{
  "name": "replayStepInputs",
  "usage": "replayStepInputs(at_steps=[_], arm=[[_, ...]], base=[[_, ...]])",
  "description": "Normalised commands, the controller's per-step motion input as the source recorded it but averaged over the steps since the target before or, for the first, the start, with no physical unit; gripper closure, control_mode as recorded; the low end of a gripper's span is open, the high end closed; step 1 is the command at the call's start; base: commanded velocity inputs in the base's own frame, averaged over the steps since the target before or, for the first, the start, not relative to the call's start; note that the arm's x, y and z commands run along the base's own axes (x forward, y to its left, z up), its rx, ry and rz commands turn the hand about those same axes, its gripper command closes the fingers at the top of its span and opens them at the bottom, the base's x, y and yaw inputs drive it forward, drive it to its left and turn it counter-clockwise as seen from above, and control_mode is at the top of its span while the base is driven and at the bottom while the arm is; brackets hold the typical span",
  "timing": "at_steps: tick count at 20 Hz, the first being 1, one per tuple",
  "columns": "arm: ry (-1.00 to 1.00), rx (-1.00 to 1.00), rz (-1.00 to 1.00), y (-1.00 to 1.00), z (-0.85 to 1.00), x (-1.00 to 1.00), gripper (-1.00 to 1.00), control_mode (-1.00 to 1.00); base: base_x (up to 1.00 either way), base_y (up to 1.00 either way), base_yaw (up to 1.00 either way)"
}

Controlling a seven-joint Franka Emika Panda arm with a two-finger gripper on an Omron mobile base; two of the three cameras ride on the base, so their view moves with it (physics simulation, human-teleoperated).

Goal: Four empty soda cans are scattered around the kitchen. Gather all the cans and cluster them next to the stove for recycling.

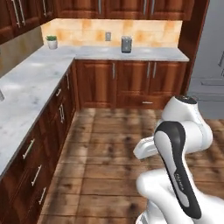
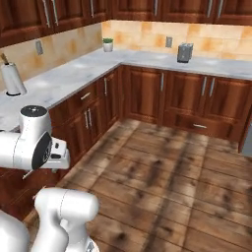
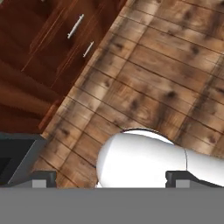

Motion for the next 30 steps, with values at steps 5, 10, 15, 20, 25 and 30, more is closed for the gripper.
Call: replayStepInputs(at_steps=[5,10,15,20,25,30], arm=[[0.0,0.0,0.0,0.0,0.0,0.0,-1.0,1.0],[0.0,0.0,0.0,0.0,0.0,0.0,-1.0,1.0],[0.0,0.0,0.0,0.0,0.0,0.0,-1.0,1.0],[0.0,0.0,0.0,0.0,0.0,0.0,-1.0,1.0],[0.0,0.0,0.0,0.0,0.0,0.0,-1.0,1.0],[0.0,0.0,0.0,0.0,0.0,0.0,-1.0,1.0]], base=[[0.95,-0.9,-0.4],[1.0,-0.76,-0.31],[1.0,-0.64,-0.24],[1.0,-0.35,-0.25],[1.0,-0.07,-0.34],[0.99,-0.16,-0.51]])
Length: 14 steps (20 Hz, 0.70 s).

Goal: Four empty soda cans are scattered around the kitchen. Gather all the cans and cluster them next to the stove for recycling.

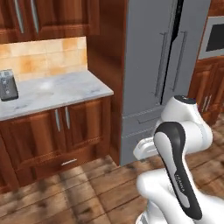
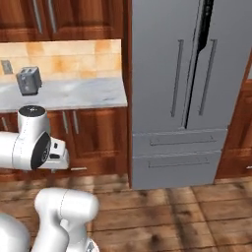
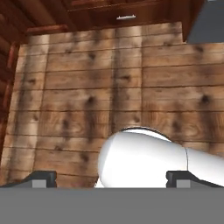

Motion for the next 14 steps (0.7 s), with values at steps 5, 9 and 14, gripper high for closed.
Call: replayStepInputs(at_steps=[5,9,14], arm=[[0.0,0.0,0.0,0.0,0.0,0.0,-1.0,1.0],[0.0,0.0,0.0,0.0,0.0,0.0,-1.0,1.0],[0.0,0.0,0.0,0.0,0.0,0.0,-1.0,1.0]], base=[[0.95,-0.27,-0.5],[0.75,-0.38,-0.57],[0.62,-0.26,-0.64]])
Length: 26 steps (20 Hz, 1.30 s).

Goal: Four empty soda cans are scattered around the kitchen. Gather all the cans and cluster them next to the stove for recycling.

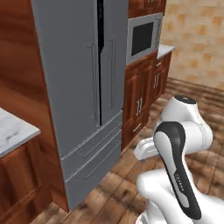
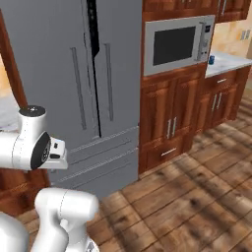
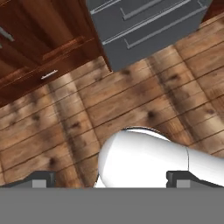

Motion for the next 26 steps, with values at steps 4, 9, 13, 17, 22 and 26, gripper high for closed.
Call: replayStepInputs(at_steps=[4,9,13,17,22,26], arm=[[0.0,0.0,0.0,0.0,0.0,0.0,-1.0,1.0],[0.0,0.0,0.0,0.0,0.0,0.0,-1.0,1.0],[0.0,0.0,0.0,0.0,0.0,0.0,-1.0,1.0],[0.0,0.0,0.0,0.0,0.0,0.0,-1.0,1.0],[0.0,0.0,0.0,0.0,0.0,0.0,-1.0,1.0],[0.0,0.0,0.0,0.0,0.0,0.0,-1.0,1.0]], base=[[0.56,-0.2,-0.69],[0.74,-0.33,-0.6],[1.0,-0.24,-0.3],[1.0,-0.18,-0.13],[1.0,-0.06,-0.07],[1.0,-0.01,0.0]])
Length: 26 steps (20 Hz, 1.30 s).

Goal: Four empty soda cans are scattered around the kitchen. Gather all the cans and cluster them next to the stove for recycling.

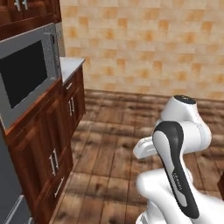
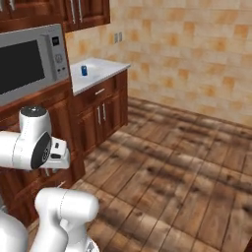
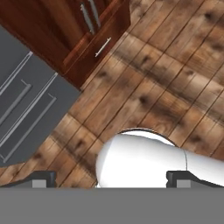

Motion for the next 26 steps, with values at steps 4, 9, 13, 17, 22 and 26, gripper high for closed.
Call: replayStepInputs(at_steps=[4,9,13,17,22,26], arm=[[0.0,0.0,0.0,0.0,0.0,0.0,-1.0,1.0],[0.0,0.0,0.0,0.0,0.0,0.0,-1.0,1.0],[0.0,0.0,0.0,0.0,0.0,0.0,-1.0,1.0],[0.0,0.0,0.0,0.0,0.0,0.0,-1.0,1.0],[0.0,0.0,0.0,0.0,0.0,0.0,-1.0,1.0],[0.0,0.0,0.0,0.0,0.0,0.0,-1.0,1.0]], base=[[1.0,-0.05,0.0],[1.0,-0.07,0.0],[1.0,0.0,0.0],[1.0,0.0,0.0],[1.0,0.0,0.03],[1.0,0.0,0.23]])
